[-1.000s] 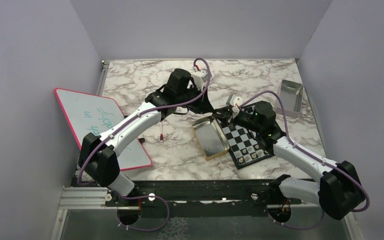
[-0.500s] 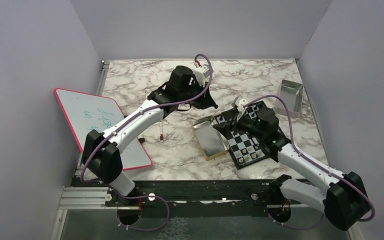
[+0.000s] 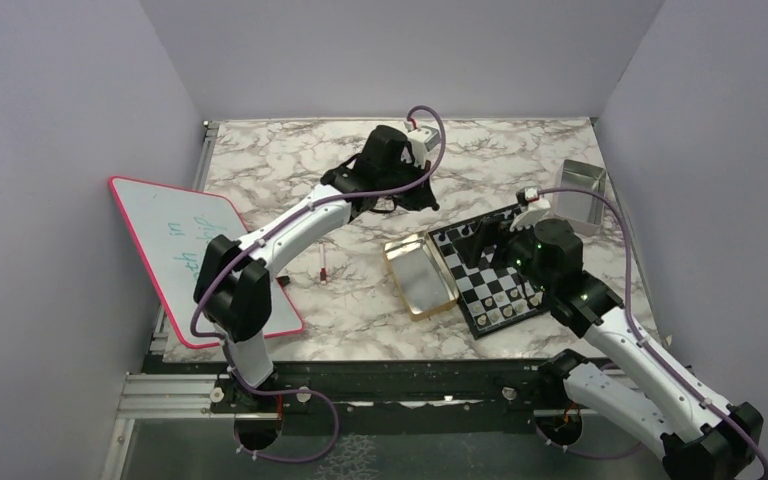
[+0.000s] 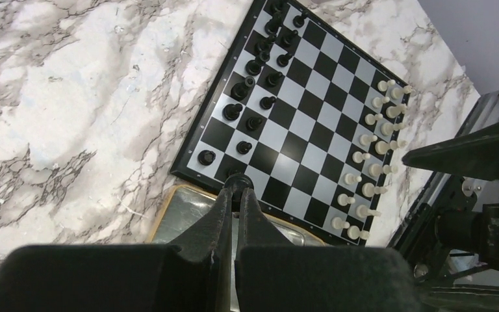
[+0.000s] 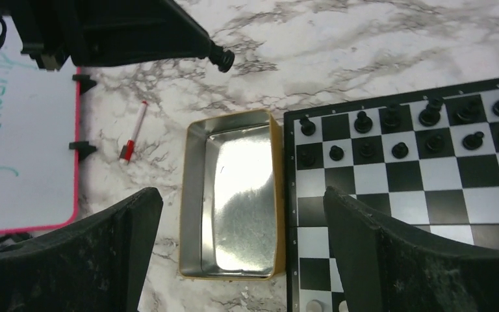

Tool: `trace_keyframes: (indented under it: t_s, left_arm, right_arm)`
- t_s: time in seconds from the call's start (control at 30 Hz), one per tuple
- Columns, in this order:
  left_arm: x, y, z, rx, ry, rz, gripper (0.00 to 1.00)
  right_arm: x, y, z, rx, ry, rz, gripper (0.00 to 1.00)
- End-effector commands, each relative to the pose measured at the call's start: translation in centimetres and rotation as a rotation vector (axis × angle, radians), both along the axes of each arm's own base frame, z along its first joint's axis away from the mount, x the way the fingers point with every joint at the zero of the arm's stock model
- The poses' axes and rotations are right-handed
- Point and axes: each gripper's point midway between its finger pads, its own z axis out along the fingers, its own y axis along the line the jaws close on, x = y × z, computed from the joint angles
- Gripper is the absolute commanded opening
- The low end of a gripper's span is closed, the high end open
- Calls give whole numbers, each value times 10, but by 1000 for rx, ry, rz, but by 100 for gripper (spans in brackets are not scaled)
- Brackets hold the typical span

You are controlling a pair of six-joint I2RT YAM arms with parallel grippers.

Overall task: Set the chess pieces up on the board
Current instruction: Place the chess piece on the chessboard.

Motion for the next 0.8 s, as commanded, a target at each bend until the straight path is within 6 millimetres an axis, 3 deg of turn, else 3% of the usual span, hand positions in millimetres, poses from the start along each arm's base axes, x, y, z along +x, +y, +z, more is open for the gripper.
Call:
trace_keyframes:
  t_s: [0.0,0.23,0.5,0.77]
  left_arm:
    - [9,-19,-4,32,-36,-5,0]
    - [12,-42,-30,103,-33,-21,0]
    - [19,-53,-73,208,-8,-9,0]
    - [28,-66,-98,267,-26,-14,0]
  right_arm:
    - [9,-45,-10,-26,121,-316,100]
    - [9,-86,-12,-91,148,-540,100]
    - [-3,-90,8,-46,78,-508,100]
    - [-13,-96,12,-44,59,-501,100]
